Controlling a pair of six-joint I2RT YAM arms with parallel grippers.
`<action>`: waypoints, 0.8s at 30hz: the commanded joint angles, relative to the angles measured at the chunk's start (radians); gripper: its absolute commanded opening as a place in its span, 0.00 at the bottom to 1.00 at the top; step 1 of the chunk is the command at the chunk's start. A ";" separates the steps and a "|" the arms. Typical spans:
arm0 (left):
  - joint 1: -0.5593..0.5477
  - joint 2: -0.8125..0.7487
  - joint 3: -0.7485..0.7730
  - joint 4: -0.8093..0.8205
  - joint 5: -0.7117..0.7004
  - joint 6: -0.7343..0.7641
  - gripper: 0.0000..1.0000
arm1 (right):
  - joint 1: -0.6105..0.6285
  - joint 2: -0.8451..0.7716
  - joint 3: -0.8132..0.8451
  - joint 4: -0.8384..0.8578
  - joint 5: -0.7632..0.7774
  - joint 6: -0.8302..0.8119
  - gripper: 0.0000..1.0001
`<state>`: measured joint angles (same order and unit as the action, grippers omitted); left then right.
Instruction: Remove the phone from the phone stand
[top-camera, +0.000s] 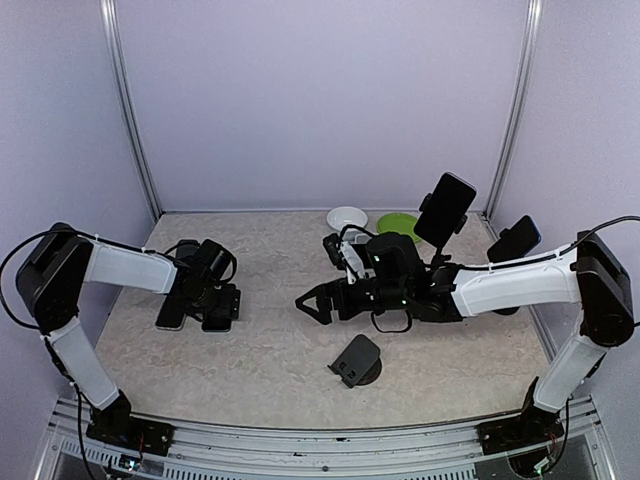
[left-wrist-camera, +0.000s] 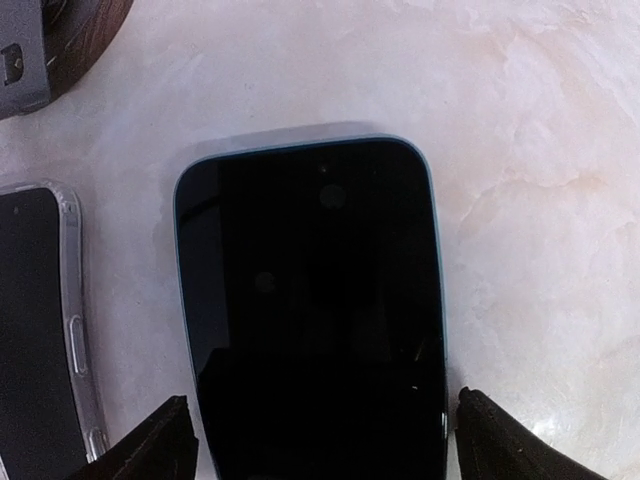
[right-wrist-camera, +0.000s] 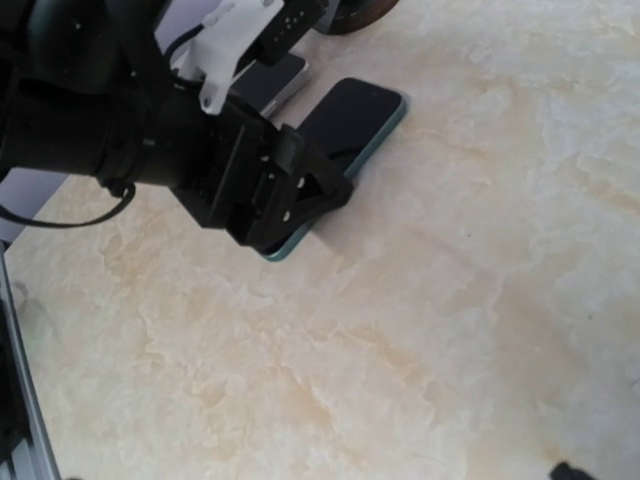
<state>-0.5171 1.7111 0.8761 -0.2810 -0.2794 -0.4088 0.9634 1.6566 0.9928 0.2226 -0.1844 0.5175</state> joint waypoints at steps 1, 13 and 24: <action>0.007 0.023 0.021 -0.001 -0.019 0.020 0.90 | -0.005 -0.013 -0.010 -0.001 -0.015 -0.003 1.00; -0.025 -0.146 0.026 0.024 -0.002 0.036 0.99 | -0.006 -0.041 -0.024 0.004 -0.016 -0.012 1.00; -0.143 -0.307 0.027 0.122 0.053 0.113 0.99 | -0.012 -0.145 -0.081 0.029 0.038 -0.040 1.00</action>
<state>-0.6052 1.4494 0.8803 -0.2241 -0.2665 -0.3401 0.9607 1.5848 0.9455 0.2230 -0.1764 0.5022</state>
